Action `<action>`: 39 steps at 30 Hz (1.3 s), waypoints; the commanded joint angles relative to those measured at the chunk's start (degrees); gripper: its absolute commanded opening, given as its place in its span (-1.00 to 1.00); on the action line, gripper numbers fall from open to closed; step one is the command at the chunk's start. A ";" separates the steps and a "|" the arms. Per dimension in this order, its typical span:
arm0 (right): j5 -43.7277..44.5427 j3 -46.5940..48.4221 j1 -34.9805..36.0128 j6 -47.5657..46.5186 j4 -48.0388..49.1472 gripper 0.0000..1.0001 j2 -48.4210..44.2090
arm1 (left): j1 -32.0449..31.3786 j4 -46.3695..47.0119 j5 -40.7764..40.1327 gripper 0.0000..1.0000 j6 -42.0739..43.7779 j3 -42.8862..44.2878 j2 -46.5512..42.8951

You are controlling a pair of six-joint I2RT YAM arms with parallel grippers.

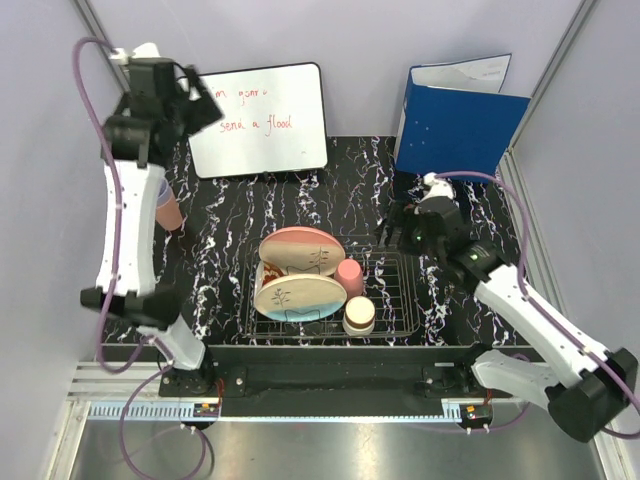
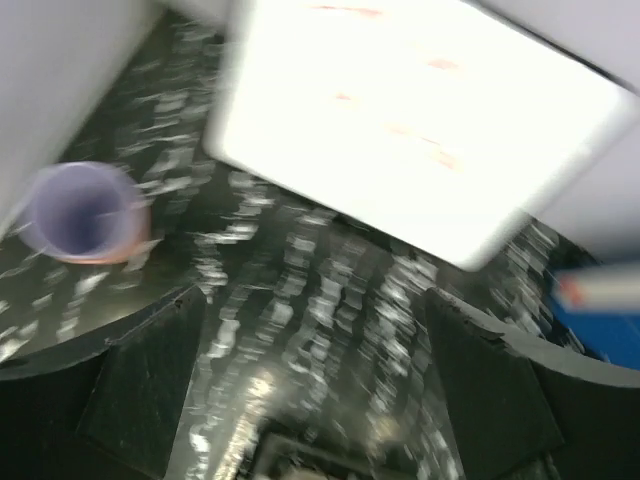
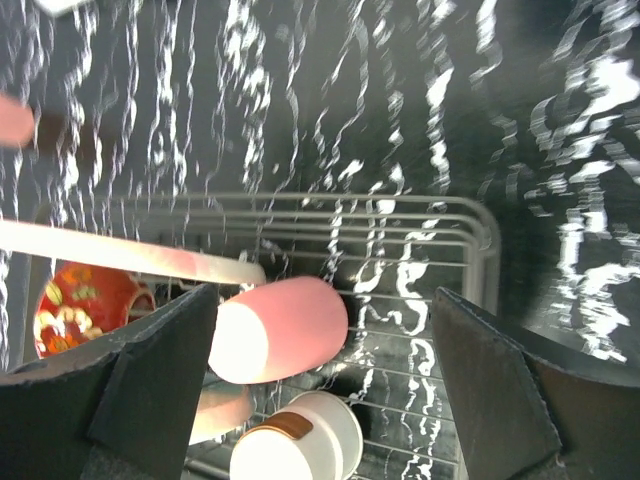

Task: Unload the mixed dishes from the dish rack
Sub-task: Place the cup into the cup, then pick up the cup from the dish rack.

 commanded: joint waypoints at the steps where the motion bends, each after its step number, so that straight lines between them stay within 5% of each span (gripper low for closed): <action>1: -8.90 0.81 1.60 -2.98 3.83 0.88 6.37 | -12.04 5.08 -3.45 0.88 3.98 -7.56 -8.29; 5: -7.15 2.73 7.49 -5.00 4.54 0.89 9.55 | -15.22 16.93 1.20 0.91 2.49 -31.08 -19.96; 8: -4.25 2.83 11.62 -5.36 4.54 0.89 10.87 | -15.31 19.25 3.05 0.91 2.49 -39.82 -23.59; 27: -4.43 0.28 15.15 -0.79 6.39 0.86 18.78 | -15.31 20.04 5.16 0.91 3.28 -50.66 -29.66; 39: 0.41 -0.60 15.23 -0.35 5.16 -0.38 17.03 | -15.39 20.48 4.37 0.89 3.72 -51.90 -30.10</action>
